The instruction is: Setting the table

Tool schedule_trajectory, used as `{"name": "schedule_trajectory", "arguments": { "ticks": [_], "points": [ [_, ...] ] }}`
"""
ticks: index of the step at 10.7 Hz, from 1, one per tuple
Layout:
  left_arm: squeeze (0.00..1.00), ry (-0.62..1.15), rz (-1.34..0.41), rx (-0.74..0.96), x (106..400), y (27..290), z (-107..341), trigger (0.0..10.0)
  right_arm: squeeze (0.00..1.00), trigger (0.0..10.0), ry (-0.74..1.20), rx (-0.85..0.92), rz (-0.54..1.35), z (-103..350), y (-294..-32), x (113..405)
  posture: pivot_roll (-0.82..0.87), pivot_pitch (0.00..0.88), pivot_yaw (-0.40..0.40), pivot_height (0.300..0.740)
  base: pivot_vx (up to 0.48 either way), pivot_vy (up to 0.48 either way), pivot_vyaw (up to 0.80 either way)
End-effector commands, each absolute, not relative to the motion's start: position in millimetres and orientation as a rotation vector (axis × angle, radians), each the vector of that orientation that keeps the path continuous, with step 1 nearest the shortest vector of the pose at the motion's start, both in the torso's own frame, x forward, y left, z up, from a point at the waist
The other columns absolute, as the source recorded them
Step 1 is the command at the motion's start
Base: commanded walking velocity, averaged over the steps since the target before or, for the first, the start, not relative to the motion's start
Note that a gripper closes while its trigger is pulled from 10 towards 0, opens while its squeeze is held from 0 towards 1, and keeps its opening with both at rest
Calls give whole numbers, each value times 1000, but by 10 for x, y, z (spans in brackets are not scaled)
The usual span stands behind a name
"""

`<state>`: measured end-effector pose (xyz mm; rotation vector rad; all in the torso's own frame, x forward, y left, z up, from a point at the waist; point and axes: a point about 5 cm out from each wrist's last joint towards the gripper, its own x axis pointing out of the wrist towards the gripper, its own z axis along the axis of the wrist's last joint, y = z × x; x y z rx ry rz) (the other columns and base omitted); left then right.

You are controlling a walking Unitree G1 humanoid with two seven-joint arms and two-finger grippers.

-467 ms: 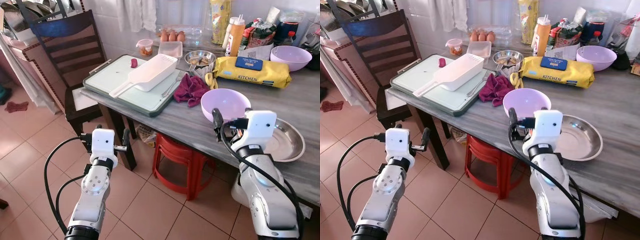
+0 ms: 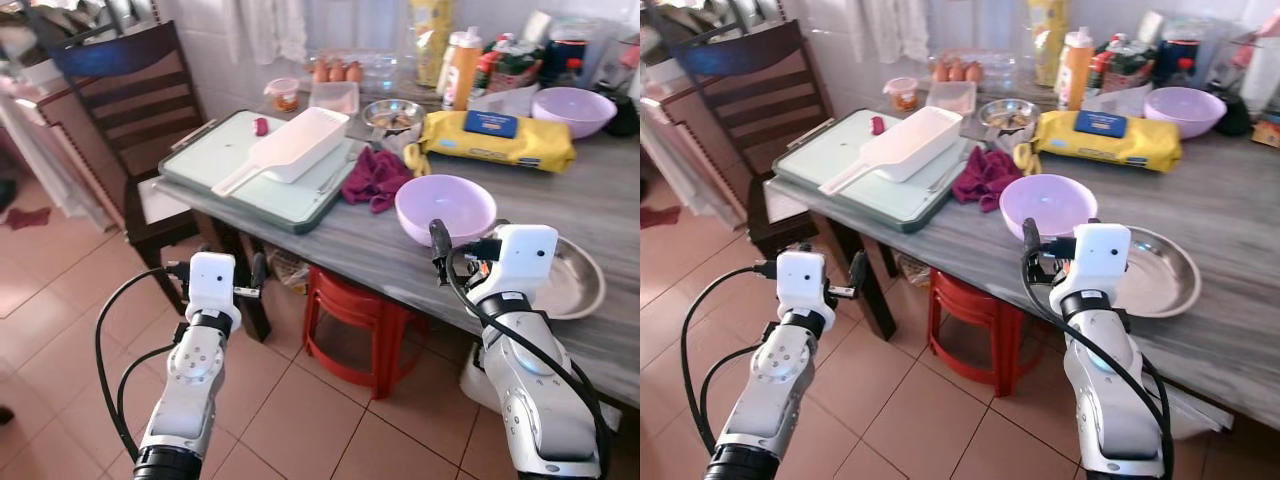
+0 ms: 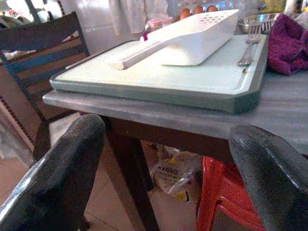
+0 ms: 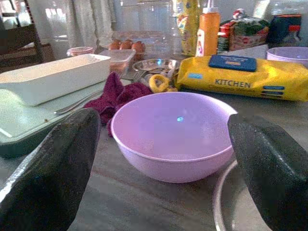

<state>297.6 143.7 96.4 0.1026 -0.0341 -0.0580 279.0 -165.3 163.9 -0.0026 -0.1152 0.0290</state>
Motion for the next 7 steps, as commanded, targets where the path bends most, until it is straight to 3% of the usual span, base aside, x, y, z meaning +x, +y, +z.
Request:
{"name": "schedule_trajectory", "arguments": {
  "ticks": [1, 5, 7],
  "points": [
    [0, -33, -65, 109, 2982, 1445, 983, 10000, 0, 10000, -101, 1, 46, 1601, -1612, 2787, -150, 34, 91, 740, 0, 0, 0],
    [0, -34, -65, 105, 3003, 1426, 1000, 10000, 0, 10000, -98, 1, 41, 1599, -1634, 2797, -152, 35, 89, 740, 0, 0, 0],
    [0, -35, -61, 99, 3012, 1416, 1005, 10000, 0, 10000, -95, 7, 33, 1596, -1649, 2800, -157, 35, 88, 740, -268, 0, 0]
  ]
}}
